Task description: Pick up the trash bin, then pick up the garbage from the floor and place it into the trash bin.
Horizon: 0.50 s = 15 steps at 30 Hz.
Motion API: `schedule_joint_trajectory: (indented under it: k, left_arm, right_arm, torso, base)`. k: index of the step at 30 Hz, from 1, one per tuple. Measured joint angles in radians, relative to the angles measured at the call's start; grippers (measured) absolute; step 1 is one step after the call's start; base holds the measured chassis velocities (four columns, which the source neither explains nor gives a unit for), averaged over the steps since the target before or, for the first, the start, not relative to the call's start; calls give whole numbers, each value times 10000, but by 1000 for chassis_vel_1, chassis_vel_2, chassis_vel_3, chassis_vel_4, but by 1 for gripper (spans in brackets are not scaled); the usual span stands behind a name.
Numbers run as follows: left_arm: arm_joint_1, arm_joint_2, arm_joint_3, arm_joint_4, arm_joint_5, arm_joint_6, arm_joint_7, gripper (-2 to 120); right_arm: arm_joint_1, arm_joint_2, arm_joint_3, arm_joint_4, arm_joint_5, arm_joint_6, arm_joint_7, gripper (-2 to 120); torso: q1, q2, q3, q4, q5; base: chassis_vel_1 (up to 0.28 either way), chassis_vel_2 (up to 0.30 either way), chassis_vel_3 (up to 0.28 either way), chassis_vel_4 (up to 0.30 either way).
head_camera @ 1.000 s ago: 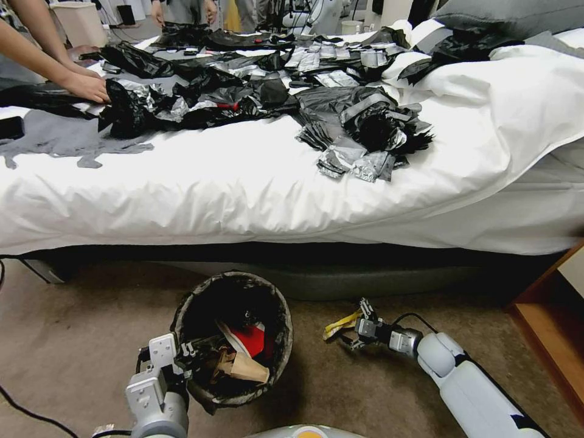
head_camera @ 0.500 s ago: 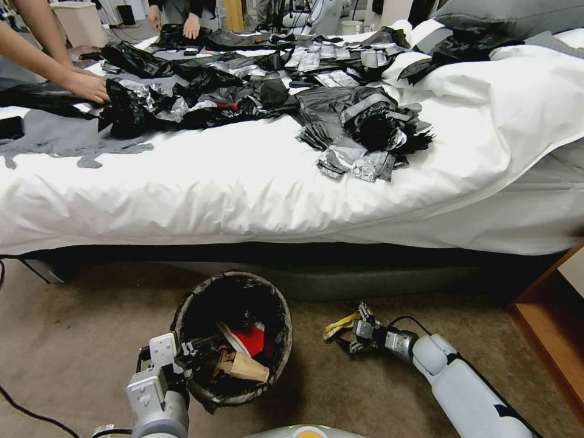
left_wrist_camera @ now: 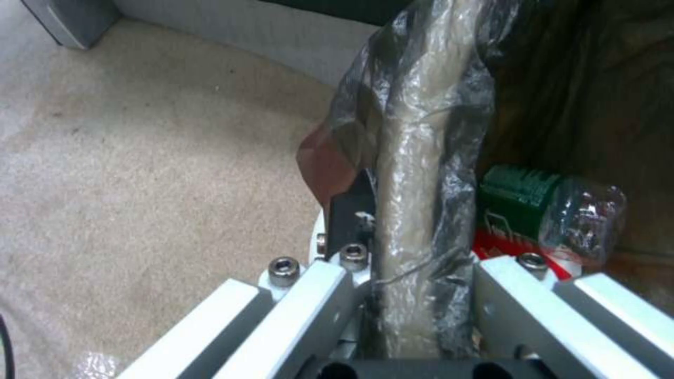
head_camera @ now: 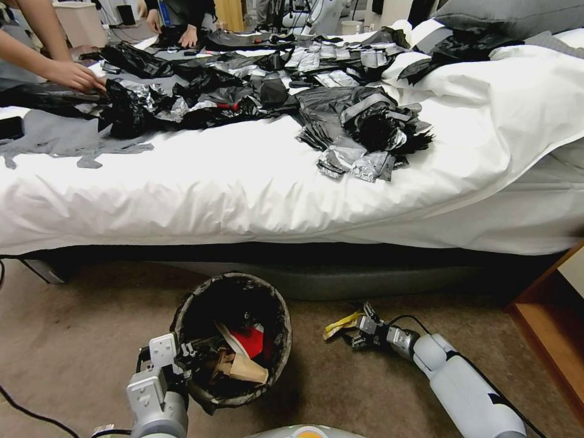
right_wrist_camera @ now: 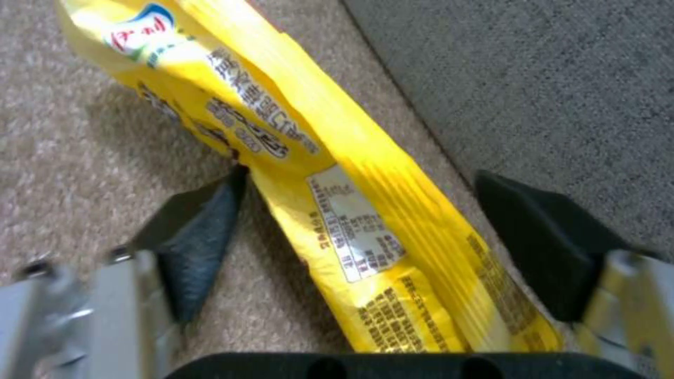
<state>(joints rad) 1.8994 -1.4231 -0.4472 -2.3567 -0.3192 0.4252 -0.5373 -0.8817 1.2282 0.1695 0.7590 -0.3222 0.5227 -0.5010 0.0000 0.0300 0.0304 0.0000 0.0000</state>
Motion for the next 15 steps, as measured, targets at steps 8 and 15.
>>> schedule_joint_trajectory:
  k: [8, 15]
  left_arm:
    - [-36, -7, 16, 0, -7, 10, -4, 0]
    - [-37, -6, 12, 0, -16, 10, -5, 0]
  right_arm:
    - [-25, 4, -15, 82, 149, -5, -40, 48]
    - [-31, 19, -28, 93, 237, 21, -67, 28]
  torso:
    - [0, 0, 0, 0, 0]
    - [0, 0, 0, 0, 0]
  base:
    - [0, 0, 0, 0]
    - [0, 0, 0, 0]
